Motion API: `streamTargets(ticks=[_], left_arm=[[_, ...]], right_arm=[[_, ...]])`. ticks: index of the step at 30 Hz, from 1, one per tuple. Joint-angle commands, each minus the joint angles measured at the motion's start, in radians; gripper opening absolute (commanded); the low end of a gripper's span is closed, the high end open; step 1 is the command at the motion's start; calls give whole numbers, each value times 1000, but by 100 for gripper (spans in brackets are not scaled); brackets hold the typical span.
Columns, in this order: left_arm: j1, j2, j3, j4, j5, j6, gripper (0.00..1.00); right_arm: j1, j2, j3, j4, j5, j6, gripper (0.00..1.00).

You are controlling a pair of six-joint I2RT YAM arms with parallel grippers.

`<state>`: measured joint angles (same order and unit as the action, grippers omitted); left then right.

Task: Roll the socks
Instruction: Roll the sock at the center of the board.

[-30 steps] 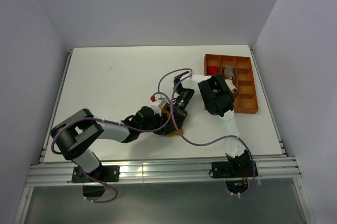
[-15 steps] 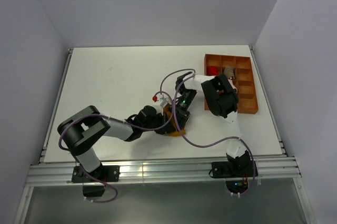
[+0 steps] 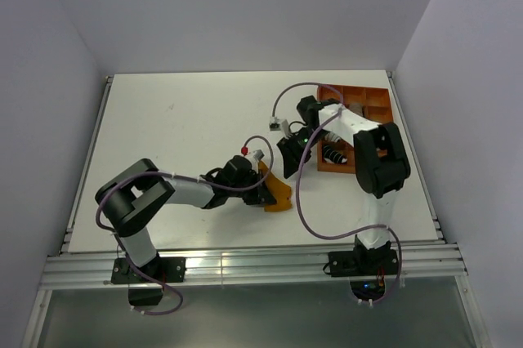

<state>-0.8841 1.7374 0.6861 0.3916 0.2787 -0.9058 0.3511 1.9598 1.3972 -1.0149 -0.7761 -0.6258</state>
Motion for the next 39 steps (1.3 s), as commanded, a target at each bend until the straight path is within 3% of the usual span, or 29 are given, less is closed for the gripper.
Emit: streamTargets(ticks=[1, 8, 14, 24, 39], left_arm=[[22, 47, 19, -189, 43, -56, 0], [68, 105, 59, -250, 189, -131, 0], [97, 181, 108, -283, 315, -150, 0], [143, 255, 139, -319, 387, -180, 0], [154, 272, 196, -389, 389, -163, 0]], right_arm=[[-52, -82, -38, 114, 17, 43, 49], [-83, -324, -243, 333, 173, 6, 50], [-55, -527, -406, 406, 118, -83, 53], [227, -835, -762, 637, 230, -209, 60], [486, -825, -851, 699, 386, -224, 61]])
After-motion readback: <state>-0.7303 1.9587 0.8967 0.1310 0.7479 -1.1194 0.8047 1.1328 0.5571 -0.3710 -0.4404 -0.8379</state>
